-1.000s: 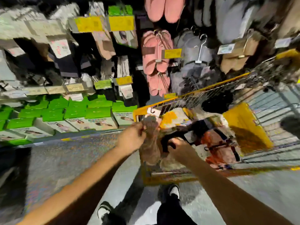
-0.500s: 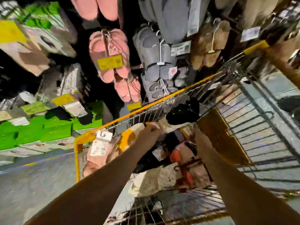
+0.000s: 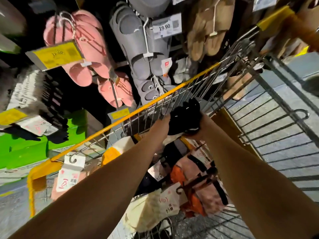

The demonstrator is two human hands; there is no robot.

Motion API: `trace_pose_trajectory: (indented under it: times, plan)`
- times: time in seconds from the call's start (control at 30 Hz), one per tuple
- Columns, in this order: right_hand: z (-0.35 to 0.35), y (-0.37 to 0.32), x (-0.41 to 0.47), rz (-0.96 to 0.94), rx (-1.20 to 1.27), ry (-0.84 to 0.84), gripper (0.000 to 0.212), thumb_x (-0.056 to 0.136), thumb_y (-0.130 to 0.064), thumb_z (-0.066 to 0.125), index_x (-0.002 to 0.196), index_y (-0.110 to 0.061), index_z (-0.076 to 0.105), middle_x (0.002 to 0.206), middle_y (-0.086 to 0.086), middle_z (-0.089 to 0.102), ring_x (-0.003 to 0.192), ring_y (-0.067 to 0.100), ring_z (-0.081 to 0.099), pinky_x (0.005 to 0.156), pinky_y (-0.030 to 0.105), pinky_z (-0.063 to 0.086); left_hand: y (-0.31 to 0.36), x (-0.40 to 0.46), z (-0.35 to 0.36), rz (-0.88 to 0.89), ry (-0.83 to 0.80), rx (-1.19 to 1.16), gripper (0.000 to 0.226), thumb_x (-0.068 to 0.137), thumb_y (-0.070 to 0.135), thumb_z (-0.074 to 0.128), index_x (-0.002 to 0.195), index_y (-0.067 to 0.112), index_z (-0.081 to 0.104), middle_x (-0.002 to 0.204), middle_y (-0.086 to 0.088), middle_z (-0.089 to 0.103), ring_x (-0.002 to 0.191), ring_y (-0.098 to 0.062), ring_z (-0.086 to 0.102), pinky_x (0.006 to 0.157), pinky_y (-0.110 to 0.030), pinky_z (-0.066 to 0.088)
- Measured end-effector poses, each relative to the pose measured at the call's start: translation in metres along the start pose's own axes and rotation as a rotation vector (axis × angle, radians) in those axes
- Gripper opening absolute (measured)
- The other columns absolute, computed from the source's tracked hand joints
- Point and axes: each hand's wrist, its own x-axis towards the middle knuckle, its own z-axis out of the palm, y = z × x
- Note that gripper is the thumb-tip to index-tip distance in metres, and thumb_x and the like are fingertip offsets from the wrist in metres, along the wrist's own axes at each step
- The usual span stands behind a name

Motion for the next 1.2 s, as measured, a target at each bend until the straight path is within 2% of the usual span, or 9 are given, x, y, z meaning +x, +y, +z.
trace_pose_trajectory:
  times: [0.23,0.33,0.43,0.5,0.57,0.7,0.87,0.97,1.2]
  plan:
    - [-0.020,0.012,0.016,-0.034,0.092,-0.016,0.069,0.079,-0.053,0.063,0.140,-0.020,0.054,0.135,0.010,0.061,0.117,0.029,0.058,0.086,0.044,0.055,0.000,0.008,0.004,-0.101,0.018,-0.308,0.047,0.090,0.056,0.057,0.119,0.020,0.065,0.116,-0.006,0.069,0.105,-0.024,0.067,0.096,-0.044,0.054]
    - [-0.022,0.019,0.005,-0.100,0.089,-0.098,0.052,0.095,-0.052,0.045,0.103,-0.010,0.075,0.101,0.015,0.074,0.099,0.029,0.066,0.100,0.043,0.048,-0.002,0.005,0.015,0.017,-0.009,-0.167,0.039,0.094,0.057,0.051,0.108,0.022,0.064,0.112,-0.001,0.069,0.105,-0.022,0.067,0.096,-0.043,0.054]
    - [-0.034,0.024,0.006,-0.163,0.054,-0.204,0.060,0.101,-0.044,0.034,0.087,-0.011,0.082,0.096,0.014,0.075,0.085,0.029,0.075,0.077,0.040,0.062,-0.004,-0.007,0.027,0.161,0.008,0.189,0.041,0.098,0.057,0.042,0.099,0.022,0.062,0.088,0.005,0.061,0.081,-0.012,0.062,0.073,-0.025,0.048]
    - [-0.042,0.028,0.006,-0.242,0.085,-0.251,0.061,0.104,-0.037,0.028,0.088,-0.009,0.080,0.093,0.014,0.075,0.083,0.028,0.075,0.068,0.039,0.062,-0.007,-0.017,0.033,0.224,0.020,0.234,0.050,0.101,0.051,0.042,0.092,0.005,0.063,0.077,-0.006,0.054,0.070,-0.024,0.057,0.064,-0.034,0.041]
    - [-0.051,0.032,0.009,-0.286,0.086,-0.211,0.055,0.106,-0.037,0.031,0.093,-0.008,0.076,0.093,0.014,0.074,0.085,0.029,0.074,0.067,0.038,0.061,-0.012,-0.025,0.038,0.285,-0.020,0.290,0.048,0.104,0.041,0.043,0.088,-0.001,0.060,0.084,-0.016,0.054,0.078,-0.034,0.056,0.069,-0.045,0.042]
    - [-0.062,0.038,0.003,-0.319,0.028,-0.107,0.044,0.100,-0.035,0.045,0.081,-0.010,0.076,0.082,0.009,0.072,0.073,0.023,0.071,0.064,0.031,0.059,-0.023,-0.030,0.041,0.347,-0.051,0.379,0.046,0.105,0.041,0.043,0.108,0.001,0.067,0.120,-0.012,0.060,0.110,-0.027,0.057,0.093,-0.033,0.045]
    - [-0.066,0.041,-0.008,-0.362,0.059,-0.179,0.037,0.104,-0.023,0.038,0.077,-0.010,0.061,0.061,0.002,0.063,0.051,0.015,0.064,0.046,0.023,0.051,-0.016,-0.011,0.030,0.607,0.242,0.616,0.029,0.103,0.030,0.047,0.105,0.008,0.067,0.116,-0.004,0.057,0.114,-0.021,0.049,0.103,-0.039,0.041]
    - [-0.070,0.045,-0.013,-0.344,0.051,-0.133,0.050,0.102,-0.021,0.037,0.056,-0.014,0.056,0.046,-0.001,0.052,0.037,0.011,0.053,0.038,0.018,0.037,-0.003,0.017,0.023,0.507,0.194,0.906,0.040,0.104,0.034,0.043,0.132,0.007,0.054,0.143,-0.013,0.047,0.135,-0.030,0.040,0.110,-0.044,0.037]
    - [-0.068,0.058,-0.016,-0.289,0.003,0.064,0.031,0.106,-0.029,0.038,0.088,-0.012,0.056,0.054,0.000,0.066,0.046,0.013,0.065,0.041,0.021,0.050,0.005,0.038,0.032,0.271,0.070,1.153,0.058,0.099,0.025,0.058,0.147,0.003,0.036,0.153,-0.020,0.035,0.142,-0.038,0.031,0.116,-0.046,0.029]
